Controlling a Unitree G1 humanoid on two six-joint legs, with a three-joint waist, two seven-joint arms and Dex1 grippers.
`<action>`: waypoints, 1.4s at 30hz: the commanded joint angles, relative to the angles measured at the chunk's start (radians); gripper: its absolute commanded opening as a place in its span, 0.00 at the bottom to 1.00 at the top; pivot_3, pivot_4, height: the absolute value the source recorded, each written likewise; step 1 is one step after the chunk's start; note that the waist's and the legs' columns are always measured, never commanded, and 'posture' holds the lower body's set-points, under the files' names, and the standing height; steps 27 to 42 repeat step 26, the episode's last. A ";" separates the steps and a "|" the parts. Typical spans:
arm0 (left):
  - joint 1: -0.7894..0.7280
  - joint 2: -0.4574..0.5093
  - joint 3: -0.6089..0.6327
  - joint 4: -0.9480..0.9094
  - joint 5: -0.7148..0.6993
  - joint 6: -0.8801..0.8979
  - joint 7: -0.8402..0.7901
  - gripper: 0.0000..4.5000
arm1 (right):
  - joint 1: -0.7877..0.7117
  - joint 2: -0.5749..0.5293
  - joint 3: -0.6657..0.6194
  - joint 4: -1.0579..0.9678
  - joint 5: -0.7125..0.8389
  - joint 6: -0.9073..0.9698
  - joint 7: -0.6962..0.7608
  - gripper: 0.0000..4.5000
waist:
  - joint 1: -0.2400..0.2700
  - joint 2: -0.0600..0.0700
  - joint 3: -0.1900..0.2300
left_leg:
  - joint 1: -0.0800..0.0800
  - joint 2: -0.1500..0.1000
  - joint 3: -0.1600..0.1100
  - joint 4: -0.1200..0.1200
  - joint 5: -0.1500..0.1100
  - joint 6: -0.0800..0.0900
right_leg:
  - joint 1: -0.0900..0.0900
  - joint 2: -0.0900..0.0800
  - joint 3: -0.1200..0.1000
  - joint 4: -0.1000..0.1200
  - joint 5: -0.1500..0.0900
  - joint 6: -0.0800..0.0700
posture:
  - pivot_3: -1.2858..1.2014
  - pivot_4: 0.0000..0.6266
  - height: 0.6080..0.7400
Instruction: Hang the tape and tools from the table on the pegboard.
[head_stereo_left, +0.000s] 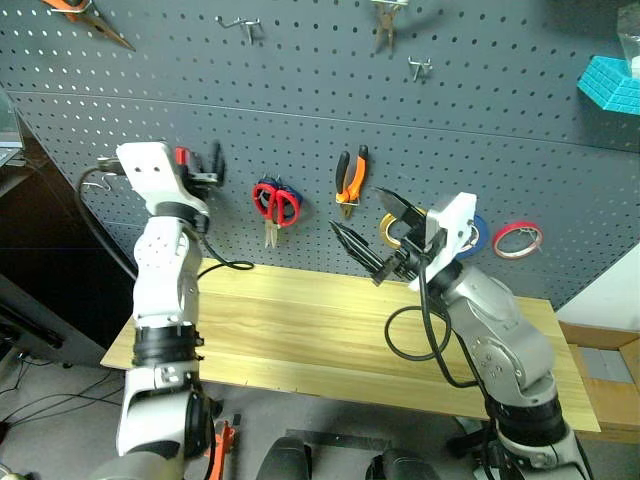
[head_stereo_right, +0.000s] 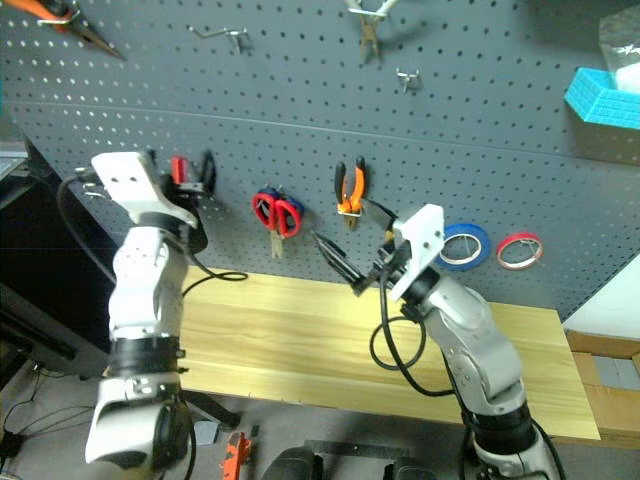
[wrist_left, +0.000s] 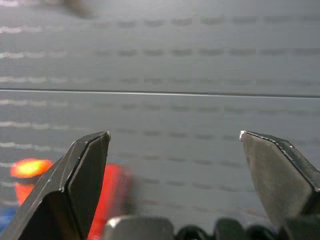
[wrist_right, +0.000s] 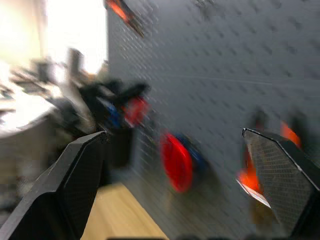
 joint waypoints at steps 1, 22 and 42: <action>0.126 -0.045 -0.094 -0.161 0.000 0.113 -0.018 0.99 | 0.072 -0.018 -0.042 0.000 -0.138 0.005 -0.128 1.00 | -0.002 0.001 -0.001 | 0.001 0.000 0.000 0.000 0.000 0.000 | 0.000 0.000 0.000 0.001 0.000 0.000 | 0.57 0.10 1.00; 0.372 -0.070 -0.143 -0.034 0.085 0.315 -0.059 0.99 | 0.318 0.142 -0.252 0.239 -0.249 0.058 -0.372 1.00 | -0.042 0.018 -0.033 | 0.015 0.000 0.001 -0.003 0.001 0.001 | 0.012 0.003 0.002 0.000 -0.002 -0.002 | 0.54 0.00 1.00; 0.359 -0.076 -0.143 -0.033 0.074 0.308 -0.096 0.99 | 0.317 0.146 -0.247 0.273 -0.265 0.033 -0.369 1.00 | -0.051 0.018 -0.038 | 0.015 0.000 0.002 -0.003 0.001 0.001 | 0.012 0.003 0.003 -0.002 -0.002 -0.002 | 0.54 0.00 1.00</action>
